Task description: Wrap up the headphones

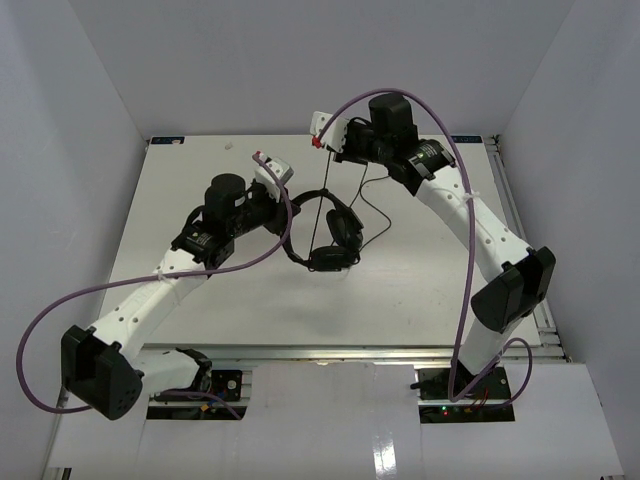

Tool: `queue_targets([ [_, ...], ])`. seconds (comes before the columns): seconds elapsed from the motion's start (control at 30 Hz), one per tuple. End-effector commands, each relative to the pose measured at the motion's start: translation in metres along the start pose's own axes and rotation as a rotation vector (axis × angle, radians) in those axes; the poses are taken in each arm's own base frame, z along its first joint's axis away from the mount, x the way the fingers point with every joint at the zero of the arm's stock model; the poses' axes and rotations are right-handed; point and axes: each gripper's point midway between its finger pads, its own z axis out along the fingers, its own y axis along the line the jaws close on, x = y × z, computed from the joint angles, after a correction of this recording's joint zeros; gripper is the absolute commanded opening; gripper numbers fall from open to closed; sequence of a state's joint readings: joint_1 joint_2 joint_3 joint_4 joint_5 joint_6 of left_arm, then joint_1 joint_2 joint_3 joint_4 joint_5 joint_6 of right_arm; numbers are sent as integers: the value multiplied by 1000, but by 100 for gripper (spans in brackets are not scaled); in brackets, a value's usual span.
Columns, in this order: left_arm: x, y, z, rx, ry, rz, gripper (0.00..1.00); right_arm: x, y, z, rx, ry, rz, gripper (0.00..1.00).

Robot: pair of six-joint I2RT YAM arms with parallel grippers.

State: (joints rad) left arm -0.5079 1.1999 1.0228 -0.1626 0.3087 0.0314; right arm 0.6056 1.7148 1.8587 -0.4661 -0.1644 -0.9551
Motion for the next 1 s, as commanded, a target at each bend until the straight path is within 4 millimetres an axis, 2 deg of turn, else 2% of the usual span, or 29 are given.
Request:
queue_targets([
  [0.0,-34,-20,-23,64,-76,11,0,-4,-16,5,9,-92,96,8],
  [0.1,-46,-21,-30,57,-101,14,0,3,-10,8,-51,-140,199,8],
  [0.23,-70,-15,-39,9,-141,-5,0,8,7,3,-179,-239,324,8],
  [0.3,-87,-13,-45,-15,-175,-12,0,17,19,3,-229,-261,401,8],
  [0.4,-103,-8,-49,-49,-194,-24,0,16,46,-1,-343,-343,494,8],
  [0.5,-128,-7,-58,-69,-232,-39,0,6,72,-9,-455,-447,570,8],
  [0.6,-144,-4,-62,-90,-254,-60,0,-9,86,-22,-548,-547,604,8],
  [0.73,-166,-3,-66,-101,-280,-74,0,-26,90,-36,-602,-646,642,8],
  [0.97,-189,-8,-63,-68,-309,-143,0,-44,99,-57,-726,-760,741,14],
])
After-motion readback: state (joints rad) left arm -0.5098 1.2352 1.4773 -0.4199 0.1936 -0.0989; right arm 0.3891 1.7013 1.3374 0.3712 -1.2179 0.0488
